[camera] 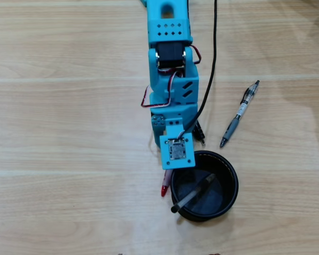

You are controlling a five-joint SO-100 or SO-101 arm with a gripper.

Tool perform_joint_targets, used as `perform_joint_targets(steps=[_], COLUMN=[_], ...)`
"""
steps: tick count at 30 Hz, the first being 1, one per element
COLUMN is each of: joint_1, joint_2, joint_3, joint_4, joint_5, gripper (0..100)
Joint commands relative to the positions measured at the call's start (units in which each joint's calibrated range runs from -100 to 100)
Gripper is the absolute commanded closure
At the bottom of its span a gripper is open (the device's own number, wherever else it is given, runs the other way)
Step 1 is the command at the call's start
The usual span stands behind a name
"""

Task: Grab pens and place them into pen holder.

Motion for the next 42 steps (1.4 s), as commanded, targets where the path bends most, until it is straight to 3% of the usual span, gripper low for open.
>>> perform_joint_targets(steps=[1,13,16,22,42], joint_1=[-0.2,6.3,8.3,7.6,-1.5], joint_2=[2.4,-1.9,-2.0,0.3,11.8], joint_3=[-4.8,-22.2,-22.0,-17.3,-16.9], joint_4=[-0.8,2.2,10.8,25.5,11.4], joint_5=[-0.5,9.4,7.2,-3.7,-5.3], gripper=[87,83,82,82,83])
